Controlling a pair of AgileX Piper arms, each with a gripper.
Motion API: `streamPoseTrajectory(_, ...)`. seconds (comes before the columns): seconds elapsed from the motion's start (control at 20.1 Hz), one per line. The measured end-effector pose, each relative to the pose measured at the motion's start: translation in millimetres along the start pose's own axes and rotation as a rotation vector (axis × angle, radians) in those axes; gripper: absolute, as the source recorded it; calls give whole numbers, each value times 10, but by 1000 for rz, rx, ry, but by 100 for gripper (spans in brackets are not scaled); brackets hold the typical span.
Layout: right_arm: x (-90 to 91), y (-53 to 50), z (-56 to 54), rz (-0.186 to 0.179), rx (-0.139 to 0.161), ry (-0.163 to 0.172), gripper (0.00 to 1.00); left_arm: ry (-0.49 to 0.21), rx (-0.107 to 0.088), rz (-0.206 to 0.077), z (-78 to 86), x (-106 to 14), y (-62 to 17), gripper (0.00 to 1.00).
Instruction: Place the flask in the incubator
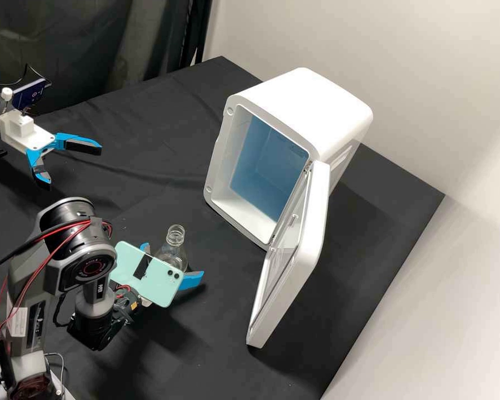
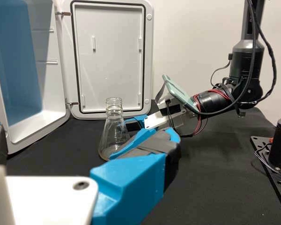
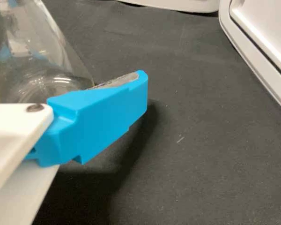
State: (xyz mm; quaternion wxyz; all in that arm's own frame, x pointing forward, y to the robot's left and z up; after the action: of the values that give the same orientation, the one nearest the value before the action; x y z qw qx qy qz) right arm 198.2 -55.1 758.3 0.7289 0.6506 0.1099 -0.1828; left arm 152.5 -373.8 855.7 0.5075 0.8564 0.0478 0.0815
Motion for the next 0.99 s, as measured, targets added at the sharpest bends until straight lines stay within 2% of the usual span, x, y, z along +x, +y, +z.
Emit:
streamPoseTrajectory(0.1,9,26,-5,12,-5,2,100,0,0,0,0,0,0,100)
streamPoseTrajectory(0.15,7,32,-9,15,-7,3,0,0,0,0,0,0,0,100)
streamPoseTrajectory(0.84,-43,142,-80,77,-36,28,0,0,0,0,0,0,0,100)
streamPoseTrajectory(0.99,-46,148,-85,81,-38,30,0,0,0,0,0,0,0,100)
